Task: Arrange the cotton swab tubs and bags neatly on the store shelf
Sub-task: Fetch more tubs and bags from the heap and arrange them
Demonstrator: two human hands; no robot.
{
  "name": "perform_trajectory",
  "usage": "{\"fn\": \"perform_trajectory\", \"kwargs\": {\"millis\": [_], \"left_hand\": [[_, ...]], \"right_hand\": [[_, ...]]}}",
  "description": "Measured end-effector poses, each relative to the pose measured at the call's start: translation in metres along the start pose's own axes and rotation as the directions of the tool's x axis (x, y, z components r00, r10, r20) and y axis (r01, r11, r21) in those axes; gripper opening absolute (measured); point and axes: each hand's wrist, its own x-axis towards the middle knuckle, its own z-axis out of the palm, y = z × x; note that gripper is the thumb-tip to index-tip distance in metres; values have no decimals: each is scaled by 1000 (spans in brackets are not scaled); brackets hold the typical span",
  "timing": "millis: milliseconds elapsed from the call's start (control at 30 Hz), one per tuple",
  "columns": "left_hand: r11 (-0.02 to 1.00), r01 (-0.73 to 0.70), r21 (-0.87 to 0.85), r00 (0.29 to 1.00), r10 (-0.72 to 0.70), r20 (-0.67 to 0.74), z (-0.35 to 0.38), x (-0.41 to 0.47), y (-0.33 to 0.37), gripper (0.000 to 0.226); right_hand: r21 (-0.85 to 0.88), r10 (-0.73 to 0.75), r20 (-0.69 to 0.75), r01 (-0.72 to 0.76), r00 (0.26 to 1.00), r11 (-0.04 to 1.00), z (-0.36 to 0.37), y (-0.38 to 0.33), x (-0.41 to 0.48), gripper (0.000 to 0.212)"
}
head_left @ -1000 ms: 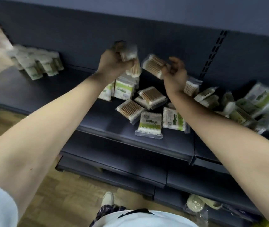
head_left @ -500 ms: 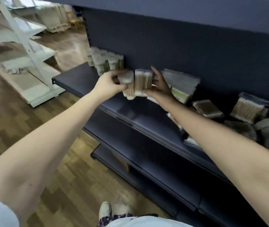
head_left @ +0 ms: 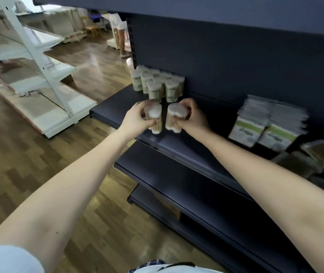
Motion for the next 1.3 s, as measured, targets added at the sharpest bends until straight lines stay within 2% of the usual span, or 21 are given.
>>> {"fn": "perform_trajectory", "kwargs": {"millis": [133,233,333,433,600,767,867,967,1133,1233,1300], "left_hand": [[998,24,-55,1000,-24,5,-8,14,-37,71],[996,41,-80,999,-38,31,-8,25,-55,78],[995,91,-28,996,-91,18,1,35,-70,71],[995,103,-17,995,-103,-9,11,46,-73,55],[988,155,-24,988,-155,-2,12,75,-76,57],[971,235,32,969,-232,-88,-5,93,-94,60],[947,292,133,953,-276,-124,-27,102,-114,67],[923,357,146,926,-329,-182,-45,109,-129,70],[906,376,194,916,-331,-228,-44,119,-142,71],[918,340,203,932,-301,-201,-42,136,-149,75],[925,311,217,946,-279,-163,-43,149,-152,77]], "right_hand": [[-116,1,-32,-5,999,993,36,13,16,58],[-121,38,-162,-58,986,991,54,11,25,63],[-153,31,-239,-70,970,986,69,12,24,72],[-186,76,-118,-97,990,978,75,17,24,85],[-156,115,143,-93,983,983,61,17,42,94],[-175,33,121,-11,992,985,67,19,79,93],[-128,-18,167,40,986,991,94,16,99,89],[-167,-49,175,79,983,983,125,11,107,88],[-190,-10,-2,10,1000,982,147,6,117,90],[-153,-23,3,23,1000,988,150,7,129,95],[-109,57,45,-52,997,993,151,4,136,94]]}}
